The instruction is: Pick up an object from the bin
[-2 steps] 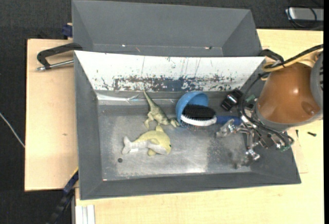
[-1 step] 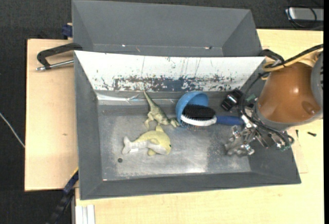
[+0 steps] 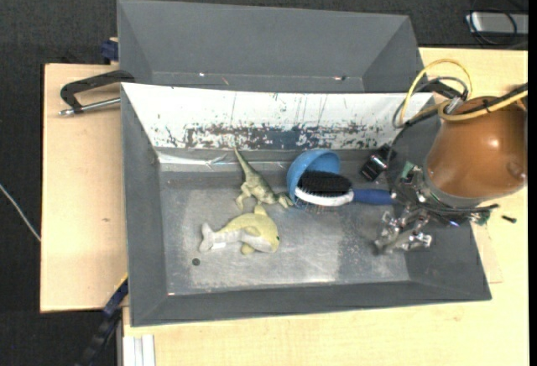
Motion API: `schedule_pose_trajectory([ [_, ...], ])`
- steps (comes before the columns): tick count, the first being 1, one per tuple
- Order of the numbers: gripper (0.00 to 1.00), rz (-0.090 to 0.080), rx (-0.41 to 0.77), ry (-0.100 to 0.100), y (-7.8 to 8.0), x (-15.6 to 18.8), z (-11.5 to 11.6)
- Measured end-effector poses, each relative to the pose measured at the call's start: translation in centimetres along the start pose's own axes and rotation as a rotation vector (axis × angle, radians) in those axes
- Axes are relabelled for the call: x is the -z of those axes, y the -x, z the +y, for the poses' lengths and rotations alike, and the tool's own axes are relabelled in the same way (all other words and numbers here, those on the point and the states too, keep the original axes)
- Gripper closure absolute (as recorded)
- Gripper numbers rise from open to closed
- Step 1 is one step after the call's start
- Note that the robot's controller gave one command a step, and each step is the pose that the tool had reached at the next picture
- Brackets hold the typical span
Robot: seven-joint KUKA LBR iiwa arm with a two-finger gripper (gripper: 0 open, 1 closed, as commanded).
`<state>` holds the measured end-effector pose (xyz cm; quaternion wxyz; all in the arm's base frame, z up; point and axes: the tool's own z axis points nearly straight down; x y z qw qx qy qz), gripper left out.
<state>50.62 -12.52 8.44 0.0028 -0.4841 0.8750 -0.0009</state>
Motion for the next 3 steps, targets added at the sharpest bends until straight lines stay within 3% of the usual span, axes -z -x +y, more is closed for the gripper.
schedule_pose_trajectory([
  [1, 1.0, -0.002, 0.57, 0.001, 4.4, -0.3, -1.6],
  [2, 1.0, 0.0, 0.566, -0.001, 1.8, 2.1, -2.2],
  [3, 1.0, -0.001, 1.107, 0.004, -0.5, 0.8, -1.7],
])
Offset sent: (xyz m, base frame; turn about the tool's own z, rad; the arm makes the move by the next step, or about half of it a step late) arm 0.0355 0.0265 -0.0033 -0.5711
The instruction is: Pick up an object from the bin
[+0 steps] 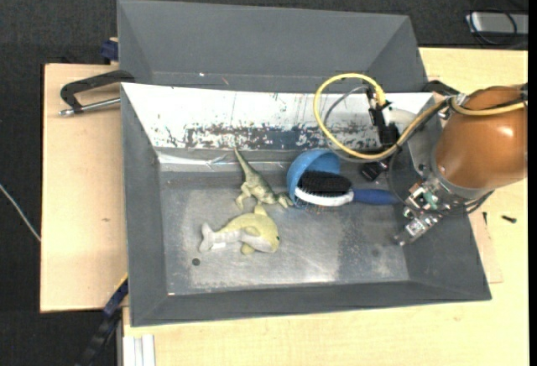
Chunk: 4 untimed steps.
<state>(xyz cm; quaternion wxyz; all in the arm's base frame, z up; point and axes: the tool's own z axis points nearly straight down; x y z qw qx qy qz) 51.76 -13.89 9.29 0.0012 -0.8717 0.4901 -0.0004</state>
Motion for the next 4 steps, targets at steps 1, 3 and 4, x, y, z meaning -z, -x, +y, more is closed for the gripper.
schedule_pose_trajectory([
  [1, 1.0, -0.001, -0.118, 0.003, 0.1, -2.0, -0.8],
  [3, 1.0, 0.003, -0.315, -0.004, 0.1, -2.0, 1.4],
  [4, 1.0, 0.004, -0.425, -0.008, 1.8, 7.4, 1.1],
])
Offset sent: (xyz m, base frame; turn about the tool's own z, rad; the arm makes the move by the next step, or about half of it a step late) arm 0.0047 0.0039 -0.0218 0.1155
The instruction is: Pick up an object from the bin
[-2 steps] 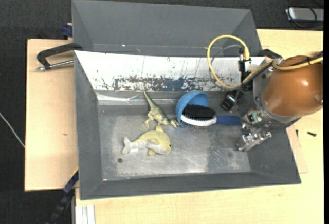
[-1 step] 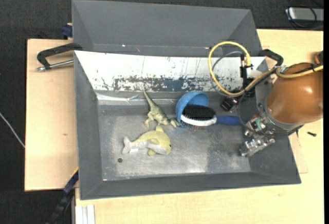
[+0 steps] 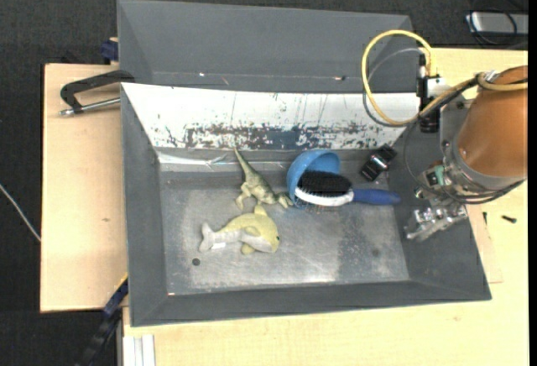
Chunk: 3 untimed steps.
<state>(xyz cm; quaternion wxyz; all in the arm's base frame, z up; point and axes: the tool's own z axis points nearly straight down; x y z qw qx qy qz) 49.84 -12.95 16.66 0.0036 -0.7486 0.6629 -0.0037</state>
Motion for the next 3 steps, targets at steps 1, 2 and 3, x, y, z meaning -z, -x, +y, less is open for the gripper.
schedule_pose_trajectory([
  [1, 1.0, -0.006, 0.329, 0.01, -1.5, -7.0, -1.9],
  [2, 1.0, -0.004, 0.208, 0.012, -2.1, -8.4, -0.7],
  [3, 1.0, 0.0, 0.095, 0.001, -1.5, -1.9, -1.8],
])
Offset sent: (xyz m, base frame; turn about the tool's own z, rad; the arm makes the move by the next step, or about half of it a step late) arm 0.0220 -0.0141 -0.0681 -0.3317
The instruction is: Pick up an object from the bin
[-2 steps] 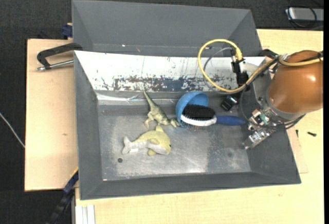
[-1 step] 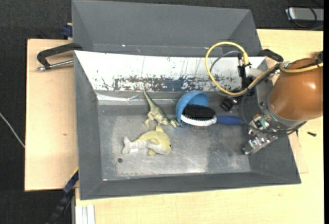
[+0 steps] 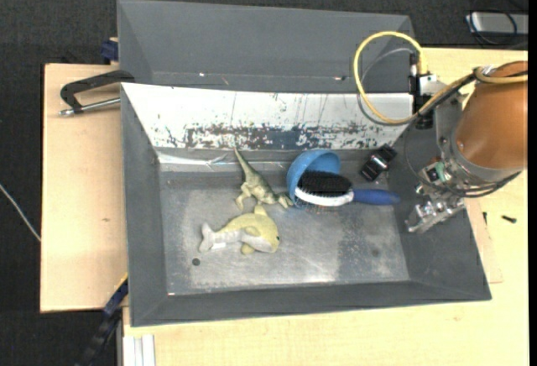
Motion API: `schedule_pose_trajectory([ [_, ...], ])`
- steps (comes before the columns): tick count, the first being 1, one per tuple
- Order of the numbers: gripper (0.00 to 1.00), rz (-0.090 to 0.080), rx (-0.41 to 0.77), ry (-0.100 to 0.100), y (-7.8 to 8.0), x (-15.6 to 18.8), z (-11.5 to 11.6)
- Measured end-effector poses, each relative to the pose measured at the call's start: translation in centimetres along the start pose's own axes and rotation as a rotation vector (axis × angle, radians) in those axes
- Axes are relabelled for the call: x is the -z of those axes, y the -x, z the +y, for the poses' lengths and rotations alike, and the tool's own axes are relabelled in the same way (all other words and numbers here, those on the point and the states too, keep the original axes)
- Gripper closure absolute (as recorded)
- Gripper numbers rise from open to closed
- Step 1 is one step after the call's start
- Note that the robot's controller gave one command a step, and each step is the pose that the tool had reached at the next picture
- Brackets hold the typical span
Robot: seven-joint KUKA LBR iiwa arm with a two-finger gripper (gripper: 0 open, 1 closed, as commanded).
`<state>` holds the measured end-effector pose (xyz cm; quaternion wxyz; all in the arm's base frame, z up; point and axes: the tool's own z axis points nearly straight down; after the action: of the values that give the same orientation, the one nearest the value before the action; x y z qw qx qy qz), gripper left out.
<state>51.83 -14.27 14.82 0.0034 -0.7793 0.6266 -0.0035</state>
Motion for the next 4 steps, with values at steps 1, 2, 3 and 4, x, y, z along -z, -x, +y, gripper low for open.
schedule_pose_trajectory([
  [1, 1.0, -0.005, 0.263, 0.007, -1.2, -4.6, -1.5],
  [2, 1.0, -0.001, 0.197, -0.003, 1.8, 2.4, -5.4],
  [3, 1.0, -0.008, 0.659, 0.01, 1.0, -2.9, -5.6],
  [4, 1.0, -0.002, 0.597, 0.004, 1.0, 2.9, -3.2],
])
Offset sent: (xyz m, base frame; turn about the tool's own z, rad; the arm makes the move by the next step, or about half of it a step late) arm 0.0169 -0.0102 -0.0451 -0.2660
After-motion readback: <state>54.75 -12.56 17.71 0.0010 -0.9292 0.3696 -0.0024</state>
